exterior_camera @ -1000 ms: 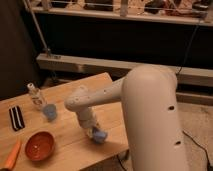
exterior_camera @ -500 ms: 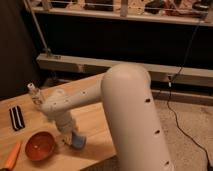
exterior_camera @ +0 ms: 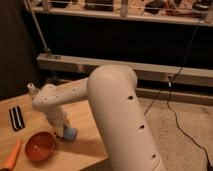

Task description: Wipe the white sponge on the table

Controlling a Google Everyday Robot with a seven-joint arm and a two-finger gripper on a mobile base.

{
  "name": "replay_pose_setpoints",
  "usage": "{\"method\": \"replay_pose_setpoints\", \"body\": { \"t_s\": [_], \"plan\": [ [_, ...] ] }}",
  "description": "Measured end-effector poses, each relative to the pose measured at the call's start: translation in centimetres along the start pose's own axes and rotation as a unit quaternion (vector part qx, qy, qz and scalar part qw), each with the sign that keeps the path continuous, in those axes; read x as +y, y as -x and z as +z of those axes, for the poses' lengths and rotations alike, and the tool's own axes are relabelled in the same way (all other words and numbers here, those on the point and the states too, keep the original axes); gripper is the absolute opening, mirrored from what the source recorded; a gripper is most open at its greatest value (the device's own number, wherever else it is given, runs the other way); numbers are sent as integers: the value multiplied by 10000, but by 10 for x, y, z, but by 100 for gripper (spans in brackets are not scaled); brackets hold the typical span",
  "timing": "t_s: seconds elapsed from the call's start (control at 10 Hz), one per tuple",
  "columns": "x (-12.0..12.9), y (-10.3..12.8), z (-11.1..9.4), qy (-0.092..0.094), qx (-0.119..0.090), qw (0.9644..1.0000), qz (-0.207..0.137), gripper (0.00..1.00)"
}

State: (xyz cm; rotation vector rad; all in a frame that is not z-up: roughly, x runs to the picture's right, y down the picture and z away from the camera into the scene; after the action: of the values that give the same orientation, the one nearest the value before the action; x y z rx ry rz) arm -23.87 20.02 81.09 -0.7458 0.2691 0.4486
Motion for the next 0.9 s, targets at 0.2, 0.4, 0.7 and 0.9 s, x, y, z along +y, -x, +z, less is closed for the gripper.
{"method": "replay_pose_setpoints", "body": {
  "t_s": [0.2, 0.4, 0.7, 0.9],
  "plan": [
    [-34, 16, -10, -200, -128, 9996, 182, 0],
    [-52, 32, -11, -330, -179, 9990, 255, 0],
    [-84, 60, -7, -553, -196, 9972, 473, 0],
    [-109, 67, -7, -691, -184, 9947, 739, 0]
  ]
}}
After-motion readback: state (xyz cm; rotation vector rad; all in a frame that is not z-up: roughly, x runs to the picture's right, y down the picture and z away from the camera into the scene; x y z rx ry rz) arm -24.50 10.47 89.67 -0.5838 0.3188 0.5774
